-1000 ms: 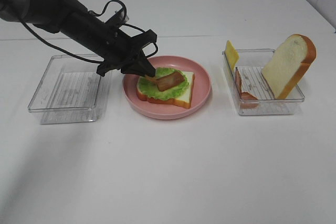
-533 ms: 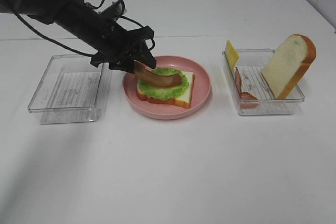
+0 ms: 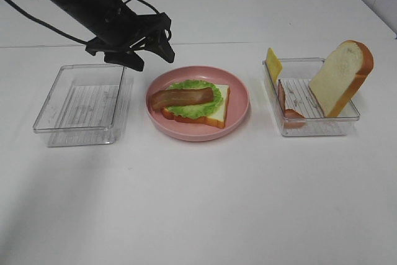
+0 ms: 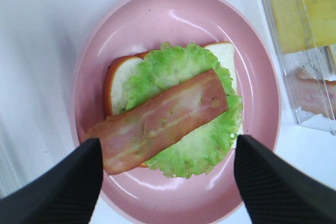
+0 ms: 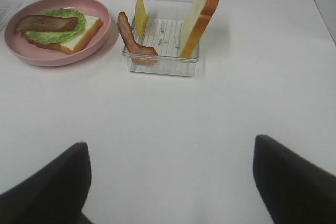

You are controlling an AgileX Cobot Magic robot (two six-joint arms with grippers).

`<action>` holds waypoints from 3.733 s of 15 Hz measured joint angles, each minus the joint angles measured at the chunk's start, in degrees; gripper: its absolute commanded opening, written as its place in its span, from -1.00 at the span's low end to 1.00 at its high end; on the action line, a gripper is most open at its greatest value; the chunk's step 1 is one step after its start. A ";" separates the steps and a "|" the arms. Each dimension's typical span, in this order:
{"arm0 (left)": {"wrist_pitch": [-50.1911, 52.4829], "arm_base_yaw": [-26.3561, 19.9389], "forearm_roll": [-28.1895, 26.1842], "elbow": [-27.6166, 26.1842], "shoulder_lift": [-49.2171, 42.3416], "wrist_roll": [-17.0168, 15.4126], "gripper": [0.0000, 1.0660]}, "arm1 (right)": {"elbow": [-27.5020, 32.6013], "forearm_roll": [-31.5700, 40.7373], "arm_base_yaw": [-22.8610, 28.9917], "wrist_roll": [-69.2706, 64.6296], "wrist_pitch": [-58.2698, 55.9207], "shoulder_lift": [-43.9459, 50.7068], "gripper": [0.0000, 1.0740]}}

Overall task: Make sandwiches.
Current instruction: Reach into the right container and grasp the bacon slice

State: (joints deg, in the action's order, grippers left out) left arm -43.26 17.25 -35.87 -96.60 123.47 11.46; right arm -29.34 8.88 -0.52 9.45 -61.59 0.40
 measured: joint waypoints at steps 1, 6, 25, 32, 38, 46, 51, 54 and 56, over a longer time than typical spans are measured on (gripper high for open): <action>-0.63 0.00 2.41 0.00 -1.55 -1.49 0.28 | 0.00 0.00 0.00 0.00 0.00 0.00 0.47; -13.75 0.00 17.93 0.00 -15.18 -10.54 0.28 | 0.00 0.00 0.00 0.00 0.00 0.00 0.47; -26.36 0.00 39.99 37.24 -84.05 -17.93 0.27 | 0.00 0.00 0.00 0.00 0.00 0.00 0.47; -21.14 0.00 39.88 58.79 -111.27 -12.26 0.27 | 0.00 0.00 0.00 0.00 0.00 0.00 0.47; -19.14 0.00 38.45 66.29 -123.76 -11.46 0.27 | 0.00 -0.06 0.00 -1.03 0.06 -0.17 0.46; -17.19 0.00 32.14 67.61 -123.76 -6.88 0.27 | -5.44 4.35 0.00 -7.68 14.73 -31.23 0.45; -17.13 0.00 32.26 67.61 -123.76 -7.45 0.27 | -18.96 6.88 0.00 -0.80 14.78 -57.93 0.45; -17.07 0.00 32.26 67.61 -123.76 -7.45 0.27 | -27.90 9.51 0.00 2.81 11.92 -71.62 0.43; -17.07 0.00 32.26 67.61 -123.76 -7.45 0.27 | -39.13 12.89 0.00 4.07 5.79 -84.97 0.43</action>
State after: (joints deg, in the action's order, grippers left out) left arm -60.33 17.25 -3.61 -28.99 -0.29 4.01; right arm -68.47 21.77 -0.52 13.52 -55.81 -84.57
